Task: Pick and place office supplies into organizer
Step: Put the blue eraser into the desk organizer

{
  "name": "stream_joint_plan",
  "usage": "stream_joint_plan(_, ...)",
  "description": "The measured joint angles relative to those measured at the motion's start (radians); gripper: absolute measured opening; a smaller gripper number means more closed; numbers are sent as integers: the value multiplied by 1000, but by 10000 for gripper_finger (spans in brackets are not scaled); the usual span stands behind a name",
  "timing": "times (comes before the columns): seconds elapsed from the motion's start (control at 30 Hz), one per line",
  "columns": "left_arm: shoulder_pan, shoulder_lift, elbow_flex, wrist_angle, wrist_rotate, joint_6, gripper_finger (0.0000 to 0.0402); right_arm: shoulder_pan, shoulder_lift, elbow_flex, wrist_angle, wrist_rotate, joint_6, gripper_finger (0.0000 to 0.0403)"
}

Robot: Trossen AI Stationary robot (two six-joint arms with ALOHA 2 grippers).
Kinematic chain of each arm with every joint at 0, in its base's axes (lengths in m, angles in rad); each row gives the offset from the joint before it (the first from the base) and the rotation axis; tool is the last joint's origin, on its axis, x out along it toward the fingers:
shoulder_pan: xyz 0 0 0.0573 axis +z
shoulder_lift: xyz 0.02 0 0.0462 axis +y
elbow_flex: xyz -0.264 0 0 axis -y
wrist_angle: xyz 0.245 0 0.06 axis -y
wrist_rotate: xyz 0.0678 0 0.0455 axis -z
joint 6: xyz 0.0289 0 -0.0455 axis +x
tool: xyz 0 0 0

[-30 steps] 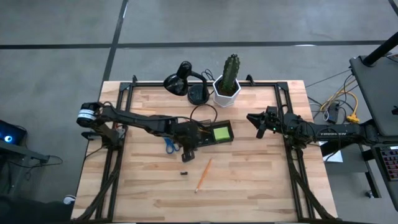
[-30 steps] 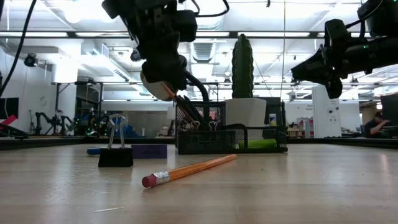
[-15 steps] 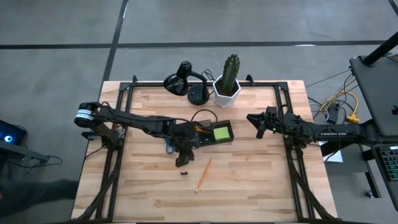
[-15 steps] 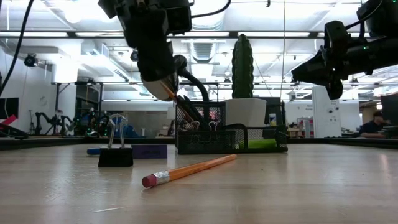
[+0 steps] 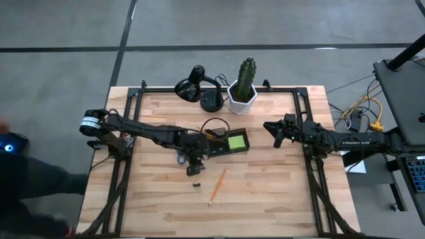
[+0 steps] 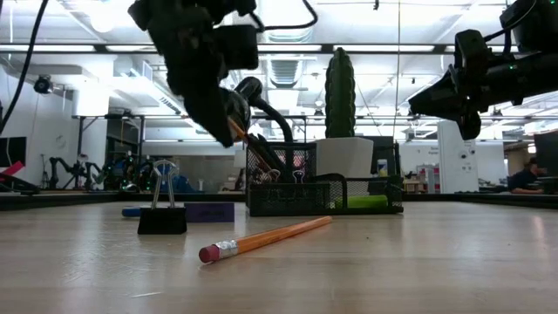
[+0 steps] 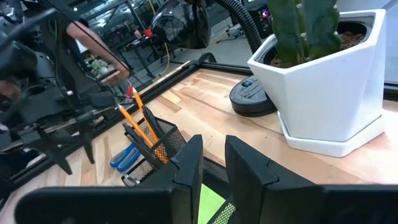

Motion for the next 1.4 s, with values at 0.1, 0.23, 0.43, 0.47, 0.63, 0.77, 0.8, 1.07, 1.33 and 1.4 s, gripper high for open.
stream_joint_plan(0.1, -1, 13, -20, 5, -6, -37, 150, 0, 0, 0, -3, 0, 0, 59)
stream_joint_plan(0.23, -7, 49, -29, 4, -5, -105, 150, 0, 0, 0, -4, 1, 0, 59)
stream_joint_plan(0.43, -33, 90, -24, 21, -1, -106, 150, 0, 0, 0, -7, 1, 0, 59)
stream_joint_plan(0.47, -37, 97, -24, 21, -1, -107, 150, 0, 0, 0, -9, 1, 0, 59)
stream_joint_plan(0.63, -46, 134, -24, 18, -3, -132, 150, 0, 1, 0, -28, 1, 0, 59)
stream_joint_plan(0.77, -46, 162, -24, 18, -6, -133, 151, 0, 1, 0, -28, 1, 1, 59)
stream_joint_plan(0.8, -46, 171, -24, 19, -6, -133, 151, 0, 1, 0, -27, 2, 1, 59)
stream_joint_plan(1.07, -46, 213, -23, 22, -6, -159, 151, 0, 1, 0, -26, 2, 2, 59)
stream_joint_plan(1.33, -47, 212, -22, 46, -8, -161, 151, 0, 1, 0, -26, 1, 3, 59)
stream_joint_plan(1.4, -47, 212, -22, 56, -7, -161, 151, 0, 1, 0, -26, 1, 3, 59)
